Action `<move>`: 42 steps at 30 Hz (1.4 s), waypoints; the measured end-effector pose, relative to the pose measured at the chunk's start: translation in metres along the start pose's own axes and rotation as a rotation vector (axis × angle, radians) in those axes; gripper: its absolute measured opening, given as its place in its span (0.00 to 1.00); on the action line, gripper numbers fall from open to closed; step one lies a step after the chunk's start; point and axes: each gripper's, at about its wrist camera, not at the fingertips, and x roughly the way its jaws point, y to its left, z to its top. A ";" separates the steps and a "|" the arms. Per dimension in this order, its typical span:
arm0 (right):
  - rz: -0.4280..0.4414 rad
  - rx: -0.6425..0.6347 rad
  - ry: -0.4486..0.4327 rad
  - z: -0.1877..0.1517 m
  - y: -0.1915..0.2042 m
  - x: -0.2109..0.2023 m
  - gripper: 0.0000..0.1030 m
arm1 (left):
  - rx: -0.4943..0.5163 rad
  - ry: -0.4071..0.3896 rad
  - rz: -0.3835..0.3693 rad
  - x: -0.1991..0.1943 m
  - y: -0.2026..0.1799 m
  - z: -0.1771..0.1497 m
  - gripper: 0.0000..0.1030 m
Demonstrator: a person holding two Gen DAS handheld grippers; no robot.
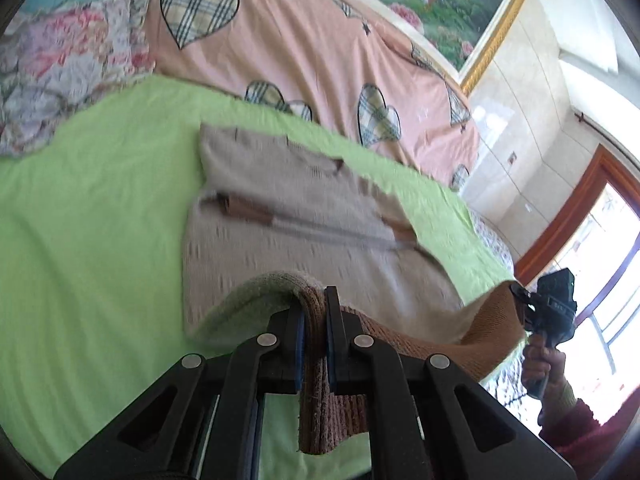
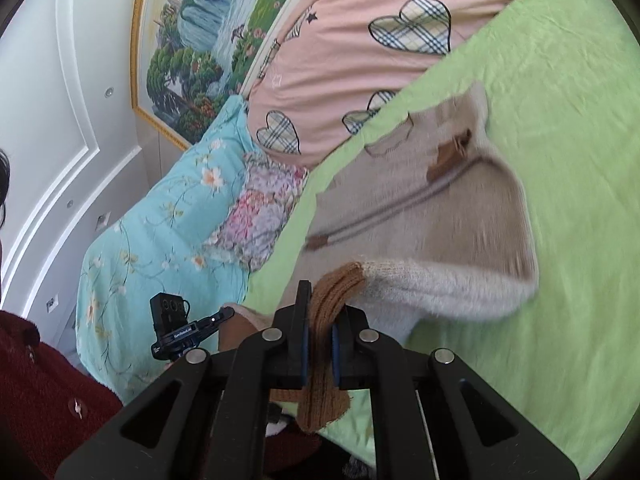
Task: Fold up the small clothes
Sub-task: 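Lift the hem with both grippers and fold it toward the collar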
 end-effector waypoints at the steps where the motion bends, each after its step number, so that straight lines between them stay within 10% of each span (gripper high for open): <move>1: 0.002 -0.004 -0.014 0.009 -0.001 0.003 0.09 | -0.003 -0.015 0.009 0.005 0.000 0.010 0.06; 20: -0.146 -0.025 -0.100 0.179 -0.076 0.126 0.09 | -0.022 -0.040 0.170 0.168 0.044 0.166 0.06; 33: -0.383 0.058 0.011 0.185 -0.143 0.180 0.10 | -0.114 0.110 0.261 0.262 0.093 0.163 0.10; 37: -0.415 0.080 -0.010 0.178 -0.136 0.164 0.34 | -0.149 0.136 0.201 0.243 0.088 0.143 0.21; 42: -0.343 -0.055 -0.045 0.153 -0.086 0.143 0.38 | -0.062 0.183 0.077 0.215 0.035 0.098 0.31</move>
